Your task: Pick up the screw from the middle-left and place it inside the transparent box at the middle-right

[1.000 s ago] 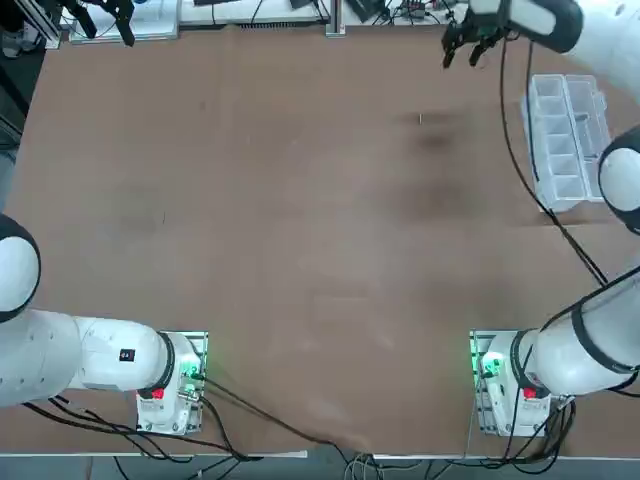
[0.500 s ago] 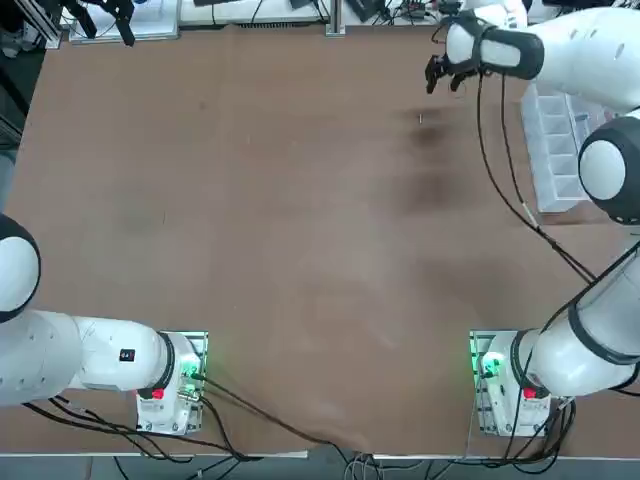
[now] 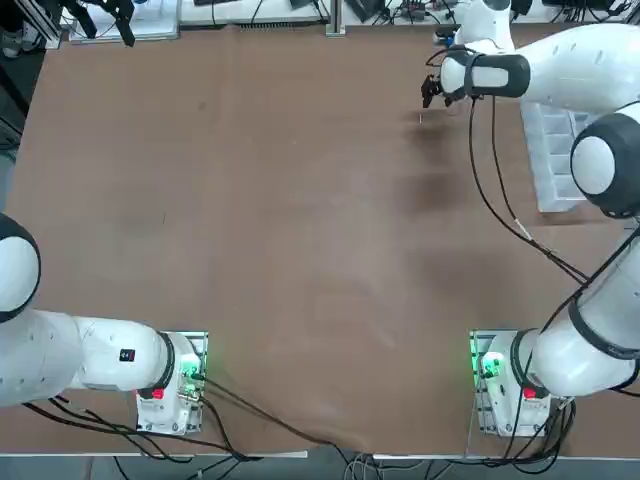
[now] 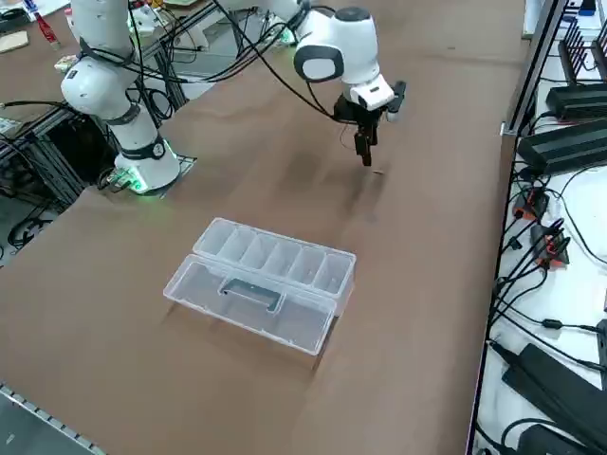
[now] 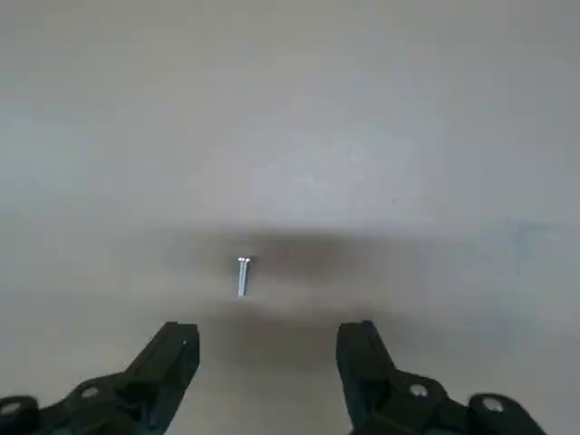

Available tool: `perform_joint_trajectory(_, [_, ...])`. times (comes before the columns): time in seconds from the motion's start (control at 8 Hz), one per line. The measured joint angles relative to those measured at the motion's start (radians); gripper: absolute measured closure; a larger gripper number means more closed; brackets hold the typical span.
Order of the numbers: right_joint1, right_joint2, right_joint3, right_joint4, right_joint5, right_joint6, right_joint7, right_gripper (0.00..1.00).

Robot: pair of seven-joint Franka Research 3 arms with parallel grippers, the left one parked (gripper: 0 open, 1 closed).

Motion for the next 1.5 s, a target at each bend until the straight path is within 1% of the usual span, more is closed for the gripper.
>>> perform_joint_trajectory(0.12, [0.000, 0.012, 0.000, 0.007, 0.000, 0.006, 0.027, 0.09])
perform_joint_trajectory(0.38, [0.003, 0.042, 0.000, 0.046, 0.000, 0.010, 0.064, 0.11])
perform_joint_trajectory(1.0, [0.017, 0.134, 0.000, 0.134, 0.000, 0.010, 0.071, 0.15])
perform_joint_trajectory(1.5, [0.027, 0.172, 0.000, 0.159, 0.000, 0.010, 0.103, 0.20])
